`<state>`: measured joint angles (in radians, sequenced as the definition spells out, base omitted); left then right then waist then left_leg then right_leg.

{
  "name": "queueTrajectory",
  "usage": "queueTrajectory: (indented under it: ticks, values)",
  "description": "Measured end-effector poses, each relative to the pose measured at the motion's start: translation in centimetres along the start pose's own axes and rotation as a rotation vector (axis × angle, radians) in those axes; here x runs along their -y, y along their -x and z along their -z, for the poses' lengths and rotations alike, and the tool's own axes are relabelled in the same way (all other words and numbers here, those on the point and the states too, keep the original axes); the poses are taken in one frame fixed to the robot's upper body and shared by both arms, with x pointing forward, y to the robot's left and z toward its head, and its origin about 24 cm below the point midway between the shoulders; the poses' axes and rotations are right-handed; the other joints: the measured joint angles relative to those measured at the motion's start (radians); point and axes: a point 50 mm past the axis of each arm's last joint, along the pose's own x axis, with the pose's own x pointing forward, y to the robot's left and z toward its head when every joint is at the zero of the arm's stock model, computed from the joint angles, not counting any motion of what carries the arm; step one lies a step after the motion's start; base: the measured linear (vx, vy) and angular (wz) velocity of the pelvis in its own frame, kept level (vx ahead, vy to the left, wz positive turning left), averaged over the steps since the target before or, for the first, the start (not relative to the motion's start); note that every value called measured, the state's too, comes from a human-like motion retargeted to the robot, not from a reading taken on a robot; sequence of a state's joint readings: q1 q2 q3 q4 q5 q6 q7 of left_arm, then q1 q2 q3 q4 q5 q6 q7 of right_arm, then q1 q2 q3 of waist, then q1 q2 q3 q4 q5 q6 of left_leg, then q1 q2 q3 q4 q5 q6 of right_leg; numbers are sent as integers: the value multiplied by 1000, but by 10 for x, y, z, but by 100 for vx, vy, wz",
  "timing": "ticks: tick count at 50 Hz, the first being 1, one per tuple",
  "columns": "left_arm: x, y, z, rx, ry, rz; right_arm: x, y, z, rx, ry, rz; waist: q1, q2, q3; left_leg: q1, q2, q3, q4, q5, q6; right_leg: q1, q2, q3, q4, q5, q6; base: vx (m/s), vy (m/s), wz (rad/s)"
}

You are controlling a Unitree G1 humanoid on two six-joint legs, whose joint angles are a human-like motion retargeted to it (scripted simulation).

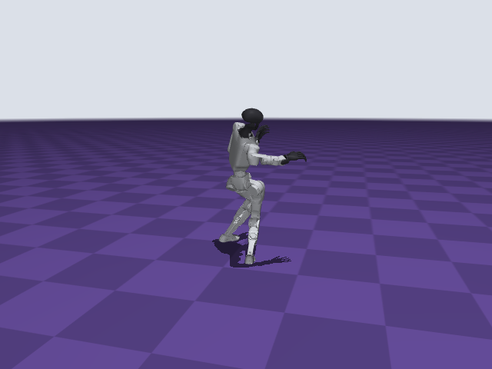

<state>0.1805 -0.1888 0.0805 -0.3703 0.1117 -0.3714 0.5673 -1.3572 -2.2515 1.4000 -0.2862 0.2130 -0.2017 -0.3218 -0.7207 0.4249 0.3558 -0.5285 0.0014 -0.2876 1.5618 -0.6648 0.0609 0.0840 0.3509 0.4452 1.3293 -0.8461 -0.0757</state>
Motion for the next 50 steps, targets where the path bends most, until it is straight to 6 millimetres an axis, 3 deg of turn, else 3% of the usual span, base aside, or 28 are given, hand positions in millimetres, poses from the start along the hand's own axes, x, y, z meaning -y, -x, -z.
queueTrajectory:
  ticks: [4,5,7,8,10,11,12,13,14,15,18,22,25,28,30,33,35,37,39,41,46,50]
  values:
    - [72,28,7,-225,291,140,25,-4,15,-101,-147,193,95,-4,-9,126,-308,-70,-156,29,13,252,-261,353,159,86,188,78,92,-211]
    - [84,33,8,-256,321,187,24,-9,18,-117,-179,202,111,-7,-1,167,-356,-61,-165,2,27,263,-337,387,196,129,218,51,100,-224]
    - [94,40,15,-305,326,274,1,-30,22,-125,-229,142,111,-13,42,233,-389,-4,-174,-84,65,162,-471,354,282,212,224,33,96,-217]
    - [91,40,22,-320,304,303,-27,-49,19,-105,-254,77,92,-13,65,256,-378,27,-186,-129,82,60,-522,301,334,242,204,16,89,-202]
    - [64,31,38,-292,179,363,-114,-81,-16,-16,-383,-68,66,-40,102,216,-318,64,-176,-182,93,-205,-549,143,455,258,139,-4,77,-173]
    - [33,5,41,-158,-74,591,-211,-68,-83,13,-732,-95,257,-251,60,161,-288,81,-151,-198,84,-326,-535,44,517,237,98,-17,57,-161]
    - [17,-14,36,-58,-275,829,-280,1,-106,-273,-999,-86,463,-431,13,110,-269,111,-142,-206,78,-434,-521,-35,571,216,67,-17,44,-187]
    - [16,-9,34,-39,-371,1092,-299,50,-128,-423,-1104,-87,695,-548,-47,69,-272,169,-167,-200,78,-519,-505,-75,609,191,54,-14,41,-182]
    - [13,-7,31,-37,-413,1211,-303,69,-134,-481,-1122,-93,813,-601,-75,43,-281,204,-193,-189,77,-564,-480,-125,619,174,50,-13,40,-148]
    - [12,-6,28,-30,-422,1261,-302,72,-137,-469,-1119,-105,873,-622,-86,25,-293,228,-220,-174,76,-590,-449,-180,616,159,52,-16,37,-66]
    - [10,-9,14,5,-403,1302,-292,69,-136,-399,-1084,-74,974,-663,-87,-1,-330,250,-303,-106,55,-579,-355,-279,503,149,69,-20,28,44]
    - [9,-13,1,39,-344,1249,-270,62,-127,-311,-1002,59,1016,-687,-76,-57,-327,317,-386,-14,24,-558,-342,-347,278,70,41,-27,15,185]
    - [8,-17,-2,53,-313,1184,-253,55,-117,-271,-903,195,1013,-644,-80,-92,-224,406,-328,-56,33,-597,-338,-412,148,6,-6,-39,6,210]
    - [4,-19,6,22,-305,1126,-246,56,-103,-302,-806,282,980,-576,-110,-41,-60,503,-159,-167,91,-662,-309,-474,85,22,-30,-49,-3,190]
    - [4,-16,16,-12,-303,1109,-247,63,-94,-350,-760,308,940,-538,-143,46,31,562,-86,-206,125,-704,-311,-524,43,54,-43,-54,-11,196]
    - [9,-8,36,-76,-309,1136,-259,84,-87,-442,-731,287,862,-494,-198,231,89,646,-174,-208,130,-764,-325,-587,-31,132,-41,-56,-12,216]
    - [21,0,48,-99,-307,1200,-271,100,-82,-502,-704,235,793,-500,-217,336,39,707,-345,-208,139,-834,-365,-567,-24,188,-6,-61,-4,283]
    - [44,6,50,-62,-285,1301,-283,117,-75,-567,-667,157,720,-565,-219,397,-105,744,-574,-208,172,-945,-404,-424,65,219,79,-67,2,356]
    - [73,11,43,16,-261,1430,-295,136,-67,-643,-617,56,673,-638,-221,423,-236,745,-769,-208,200,-1040,-425,-271,202,237,143,-65,1,376]
    - [103,15,29,137,-245,1564,-308,159,-58,-723,-558,-70,663,-678,-228,404,-290,731,-860,-208,201,-1085,-444,-177,373,244,153,-62,-3,388]
    - [169,43,-13,460,-239,1931,-329,210,-32,-908,-437,-348,734,-699,-290,76,-360,542,-657,-208,201,-943,-549,-174,664,254,166,-55,7,463]
    - [198,62,-28,574,-307,2142,-332,215,-4,-976,-359,-428,847,-713,-352,-206,-454,424,-435,-208,201,-674,-626,-361,595,278,182,-32,20,380]
